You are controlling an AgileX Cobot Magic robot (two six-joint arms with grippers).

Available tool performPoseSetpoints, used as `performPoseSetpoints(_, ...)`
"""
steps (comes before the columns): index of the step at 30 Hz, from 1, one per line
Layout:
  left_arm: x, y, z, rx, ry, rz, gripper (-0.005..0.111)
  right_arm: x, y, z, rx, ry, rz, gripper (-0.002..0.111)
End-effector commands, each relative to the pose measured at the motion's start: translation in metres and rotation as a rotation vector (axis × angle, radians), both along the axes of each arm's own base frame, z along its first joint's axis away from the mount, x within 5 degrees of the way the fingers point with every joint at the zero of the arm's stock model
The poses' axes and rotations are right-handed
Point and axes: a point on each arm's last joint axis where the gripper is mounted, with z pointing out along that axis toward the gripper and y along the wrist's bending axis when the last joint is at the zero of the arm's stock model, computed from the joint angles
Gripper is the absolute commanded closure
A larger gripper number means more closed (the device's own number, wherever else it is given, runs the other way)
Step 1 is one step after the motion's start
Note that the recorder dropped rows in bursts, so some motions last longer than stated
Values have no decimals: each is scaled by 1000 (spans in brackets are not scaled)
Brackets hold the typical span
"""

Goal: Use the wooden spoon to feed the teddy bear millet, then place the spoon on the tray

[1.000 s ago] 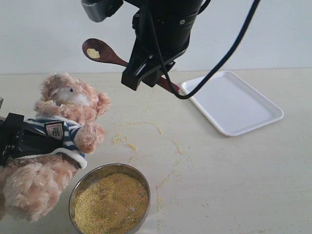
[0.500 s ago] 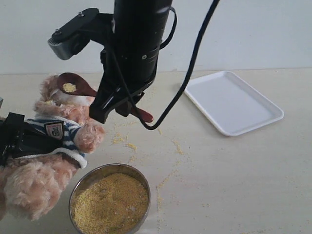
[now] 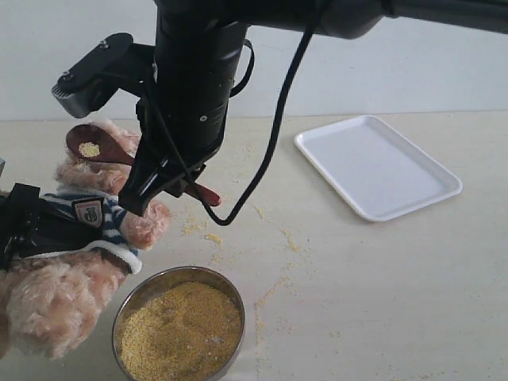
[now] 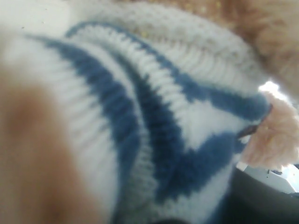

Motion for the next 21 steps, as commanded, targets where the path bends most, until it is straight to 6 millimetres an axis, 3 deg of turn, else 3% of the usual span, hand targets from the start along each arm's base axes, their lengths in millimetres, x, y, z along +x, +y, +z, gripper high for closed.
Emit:
performPoseSetpoints(1, -1, -2, 4, -21, -14, 1, 102, 1, -1, 4, -7, -33, 6, 109)
performPoseSetpoints(7, 0, -2, 4, -9, -28, 10, 102, -1, -2, -3, -163, -126, 58, 109)
performPoseSetpoints(14, 0, -2, 4, -9, -28, 10, 102, -19, 16, 5, -267, -369, 122, 109)
performPoseSetpoints(21, -1, -3, 5, -20, -25, -8, 102, -20, 18, 7, -258, -387, 111, 109)
